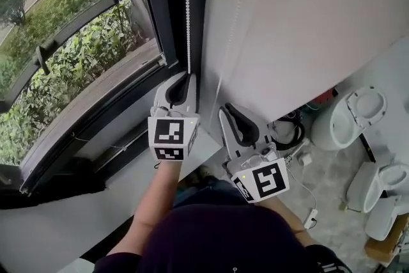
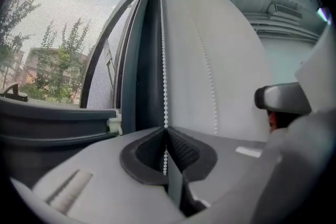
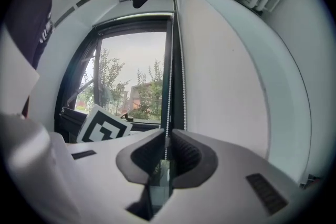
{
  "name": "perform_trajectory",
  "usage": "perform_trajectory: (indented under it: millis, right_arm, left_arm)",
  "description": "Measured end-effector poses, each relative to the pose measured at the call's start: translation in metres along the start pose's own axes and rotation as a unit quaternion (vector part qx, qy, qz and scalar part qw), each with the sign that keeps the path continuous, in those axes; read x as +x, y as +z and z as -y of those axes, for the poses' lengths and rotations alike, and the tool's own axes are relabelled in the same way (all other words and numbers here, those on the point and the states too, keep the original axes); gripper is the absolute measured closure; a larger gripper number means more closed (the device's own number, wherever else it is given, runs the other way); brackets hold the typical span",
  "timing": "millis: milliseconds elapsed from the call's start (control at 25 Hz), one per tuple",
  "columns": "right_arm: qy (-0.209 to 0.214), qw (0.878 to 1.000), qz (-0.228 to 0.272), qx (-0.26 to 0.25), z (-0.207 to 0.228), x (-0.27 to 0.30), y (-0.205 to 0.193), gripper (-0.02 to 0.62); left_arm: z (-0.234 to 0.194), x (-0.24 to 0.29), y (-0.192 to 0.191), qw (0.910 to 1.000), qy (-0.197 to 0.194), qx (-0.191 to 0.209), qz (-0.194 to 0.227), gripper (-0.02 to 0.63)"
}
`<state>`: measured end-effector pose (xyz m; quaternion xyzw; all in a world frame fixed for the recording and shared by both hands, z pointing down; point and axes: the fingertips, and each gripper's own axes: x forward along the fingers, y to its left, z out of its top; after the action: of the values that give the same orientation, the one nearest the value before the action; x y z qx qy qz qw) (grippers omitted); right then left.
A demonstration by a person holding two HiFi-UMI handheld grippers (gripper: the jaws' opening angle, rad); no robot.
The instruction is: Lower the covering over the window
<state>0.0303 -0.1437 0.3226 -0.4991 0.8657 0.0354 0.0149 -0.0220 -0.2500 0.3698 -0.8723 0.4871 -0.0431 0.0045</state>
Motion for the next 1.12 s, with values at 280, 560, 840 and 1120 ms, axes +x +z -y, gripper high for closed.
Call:
perform_trajectory:
  millis: [280, 560, 840, 1120]
  right_arm:
    - [0.081, 0.996, 0.001, 0.029, -0.013, 0.015, 0.007, 0.581]
    - [0.158, 0.986, -0.013, 0.046, -0.042, 0.028, 0.003, 0.581]
    - [0.189, 0.980, -0.022, 0.054, -0.061, 0.037, -0.002, 0.577]
    - [0.196, 0.979, -0.036, 0.051, -0.065, 0.045, -0.008, 0.529]
  left_arm:
    - [0.015, -0.048, -0.012, 0.9986, -0.049, -0.021, -0.005, 0.592]
    - [0.013, -0.082, -0.021, 0.9980, -0.056, -0.029, -0.006, 0.594]
    - [0.022, -0.084, -0.057, 0.9945, -0.080, -0.029, -0.061, 0.594]
    - [0.022, -0.084, -0.113, 0.9874, -0.089, -0.061, -0.116, 0.594]
